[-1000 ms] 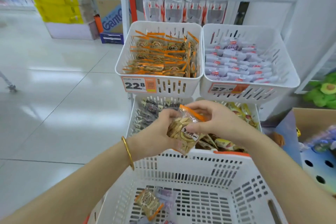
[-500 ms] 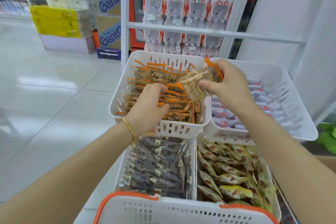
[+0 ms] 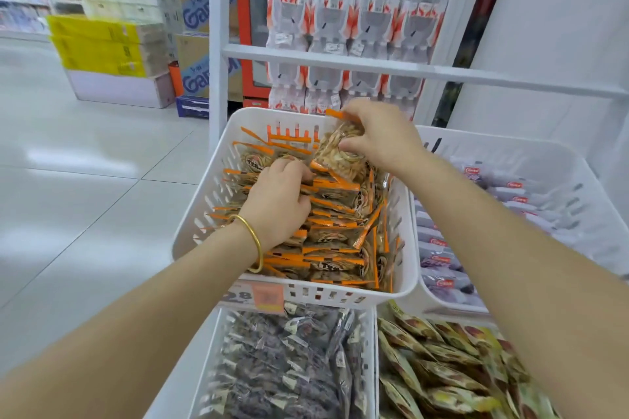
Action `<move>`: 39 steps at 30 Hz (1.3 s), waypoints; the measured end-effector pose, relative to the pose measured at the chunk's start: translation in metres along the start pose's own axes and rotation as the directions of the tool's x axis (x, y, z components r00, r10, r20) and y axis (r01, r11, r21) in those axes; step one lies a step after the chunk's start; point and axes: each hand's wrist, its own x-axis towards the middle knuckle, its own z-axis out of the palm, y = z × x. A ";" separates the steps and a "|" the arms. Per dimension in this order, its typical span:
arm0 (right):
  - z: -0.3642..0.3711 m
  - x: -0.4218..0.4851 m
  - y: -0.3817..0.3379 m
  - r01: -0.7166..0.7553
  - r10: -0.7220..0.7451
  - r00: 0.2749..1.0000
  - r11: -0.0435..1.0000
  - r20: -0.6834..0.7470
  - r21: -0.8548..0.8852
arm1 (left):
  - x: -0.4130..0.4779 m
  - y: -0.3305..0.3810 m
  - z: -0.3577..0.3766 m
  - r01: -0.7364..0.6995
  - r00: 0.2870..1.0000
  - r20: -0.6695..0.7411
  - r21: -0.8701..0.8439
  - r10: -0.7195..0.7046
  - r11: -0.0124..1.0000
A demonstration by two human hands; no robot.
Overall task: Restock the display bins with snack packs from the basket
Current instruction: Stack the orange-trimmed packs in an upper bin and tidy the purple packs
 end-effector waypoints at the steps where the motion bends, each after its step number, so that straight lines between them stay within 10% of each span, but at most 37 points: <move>1: 0.002 -0.002 -0.003 0.033 -0.035 0.999 0.997 -0.017 -0.067 | 0.001 -0.001 0.000 -0.004 1.000 -0.005 0.004 0.004 1.000; 7: 0.009 -0.011 -0.005 -0.023 -0.020 0.988 0.960 -0.151 -0.279 | -0.001 -0.002 0.001 -0.037 0.999 -0.017 0.015 0.037 0.999; 18: 0.016 -0.009 -0.027 0.138 -0.111 0.990 0.842 0.082 -0.521 | 0.000 -0.002 0.007 -0.111 0.994 0.030 0.167 0.107 0.980; 25: -0.001 0.006 -0.016 0.010 0.034 0.974 0.981 0.225 -0.196 | 0.007 0.007 0.009 -0.237 0.971 0.109 0.389 0.210 0.890; 39: -0.004 -0.049 0.007 -0.163 0.295 0.926 0.876 -0.237 0.454 | 0.022 0.011 0.004 -0.257 0.965 0.167 0.475 0.200 0.842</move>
